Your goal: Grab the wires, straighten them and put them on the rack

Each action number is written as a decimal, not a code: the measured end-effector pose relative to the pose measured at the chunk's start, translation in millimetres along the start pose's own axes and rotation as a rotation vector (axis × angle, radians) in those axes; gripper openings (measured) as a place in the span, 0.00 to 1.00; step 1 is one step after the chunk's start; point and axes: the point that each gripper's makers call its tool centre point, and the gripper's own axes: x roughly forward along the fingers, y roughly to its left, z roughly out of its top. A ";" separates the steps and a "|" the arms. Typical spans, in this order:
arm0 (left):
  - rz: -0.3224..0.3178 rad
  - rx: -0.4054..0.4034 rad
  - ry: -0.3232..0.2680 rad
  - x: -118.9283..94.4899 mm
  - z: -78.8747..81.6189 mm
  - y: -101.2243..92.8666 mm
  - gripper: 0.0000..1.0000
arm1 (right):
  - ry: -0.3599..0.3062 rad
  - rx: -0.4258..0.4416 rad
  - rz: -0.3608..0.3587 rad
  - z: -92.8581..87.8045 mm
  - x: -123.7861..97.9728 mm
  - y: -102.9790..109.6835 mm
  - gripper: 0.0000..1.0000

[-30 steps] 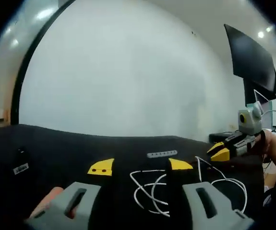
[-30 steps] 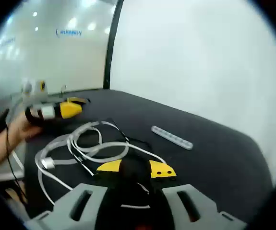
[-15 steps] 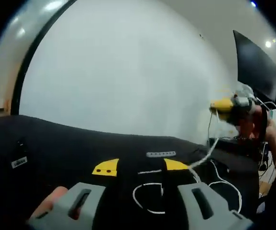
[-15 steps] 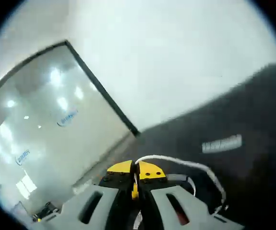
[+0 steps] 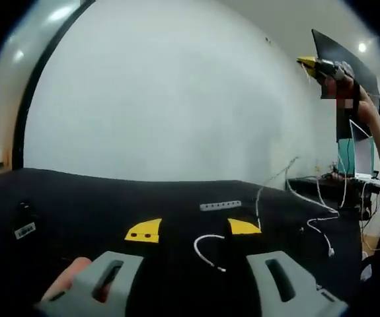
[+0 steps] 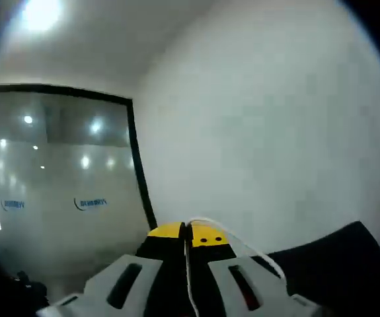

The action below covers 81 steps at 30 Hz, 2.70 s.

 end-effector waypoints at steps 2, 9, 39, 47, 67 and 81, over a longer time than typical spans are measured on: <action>-0.001 0.011 0.007 0.2 -1.5 -2.2 0.34 | 0.089 0.015 -0.053 -50.3 -3.7 -28.0 0.01; -0.014 0.065 0.031 1.8 -6.5 -8.8 0.34 | 0.221 0.081 -0.052 -169.9 -34.0 -66.5 0.01; -0.021 -0.132 -0.045 -6.8 6.0 6.6 0.33 | 0.183 -0.141 0.056 -244.0 -77.5 -65.4 0.06; -0.003 -0.170 -0.032 -8.2 3.3 2.8 0.27 | 0.212 -0.107 0.025 -250.4 -75.2 -72.2 0.06; -0.034 -0.155 -0.106 -11.2 25.6 -6.7 0.25 | 0.015 0.134 0.065 -113.2 -47.3 -50.1 0.00; -0.051 -0.096 -0.039 -6.5 8.6 -13.1 0.25 | 0.727 -0.049 -0.140 -299.1 -25.9 -73.5 0.20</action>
